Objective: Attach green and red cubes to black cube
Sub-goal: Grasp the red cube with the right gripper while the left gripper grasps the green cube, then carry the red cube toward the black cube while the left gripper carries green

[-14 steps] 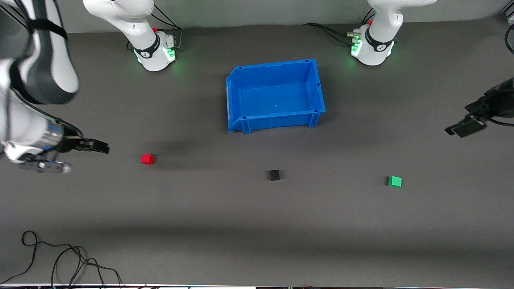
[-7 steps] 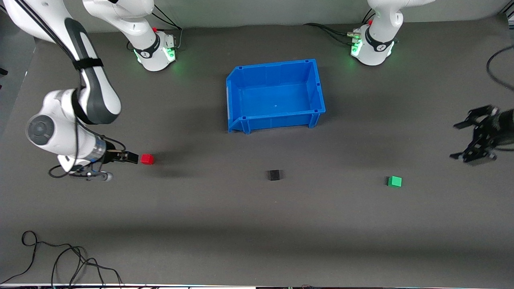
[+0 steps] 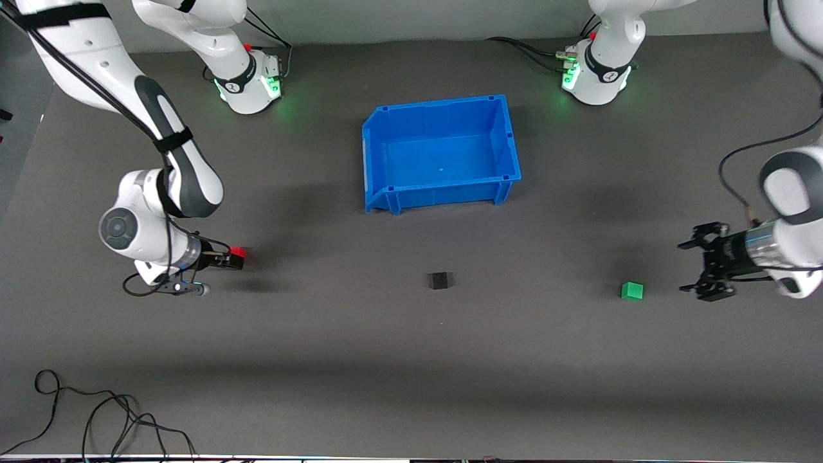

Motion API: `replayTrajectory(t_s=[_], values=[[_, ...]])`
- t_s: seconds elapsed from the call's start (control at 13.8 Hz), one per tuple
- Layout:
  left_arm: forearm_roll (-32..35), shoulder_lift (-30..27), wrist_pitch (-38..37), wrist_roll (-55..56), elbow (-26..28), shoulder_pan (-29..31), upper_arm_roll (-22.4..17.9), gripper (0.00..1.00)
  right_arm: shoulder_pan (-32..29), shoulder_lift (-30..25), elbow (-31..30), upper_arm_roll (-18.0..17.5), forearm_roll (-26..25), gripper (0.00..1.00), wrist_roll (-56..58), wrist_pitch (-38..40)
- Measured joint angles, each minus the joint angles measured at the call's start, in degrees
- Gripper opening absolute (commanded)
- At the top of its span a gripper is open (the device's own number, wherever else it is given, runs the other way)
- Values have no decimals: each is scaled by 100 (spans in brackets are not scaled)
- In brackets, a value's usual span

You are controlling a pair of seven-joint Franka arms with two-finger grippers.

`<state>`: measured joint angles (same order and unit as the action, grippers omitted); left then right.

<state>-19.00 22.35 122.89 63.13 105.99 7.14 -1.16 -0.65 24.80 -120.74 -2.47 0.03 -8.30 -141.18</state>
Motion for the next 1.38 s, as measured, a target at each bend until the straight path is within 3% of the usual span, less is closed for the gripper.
replayTrajectory(t_s=[0.43, 0.58, 0.72, 0.94, 1.01, 1.09, 1.16, 1.23, 1.3, 1.38], values=[[-221, 852, 1333, 0, 333, -163, 106, 100, 0, 145, -452, 2, 0, 98, 0, -550], [-226, 1082, 1653, 0, 362, -279, 154, 100, 0, 100, -504, 2, 0, 89, 0, -555], [-227, 1182, 1743, 0, 366, -316, 177, 100, 0, 69, -528, 2, 0, 67, 0, -557], [-227, 1183, 1743, 0, 360, -310, 168, 100, 0, 67, -530, 2, 0, 59, 0, -563], [-227, 1183, 1743, 0, 357, -303, 164, 87, 0, 67, -531, 2, 0, 54, 0, -565], [-227, 1183, 1743, 0, 355, -294, 161, 55, -1, 67, -532, 2, 0, 50, 0, -567], [-227, 1183, 1743, -1, 355, -289, 159, 35, -1, 65, -532, 2, 0, 40, 0, -568], [-227, 1182, 1743, -1, 355, -285, 159, 19, -1, 56, -532, 7, 0, 27, 0, -568], [-227, 1182, 1743, -1, 354, -281, 159, 13, -2, 50, -533, 7, 0, 8, 0, -568], [-227, 1181, 1743, -1, 351, -280, 159, 5, -2, 45, -533, 8, 0, 0, -1, -569]])
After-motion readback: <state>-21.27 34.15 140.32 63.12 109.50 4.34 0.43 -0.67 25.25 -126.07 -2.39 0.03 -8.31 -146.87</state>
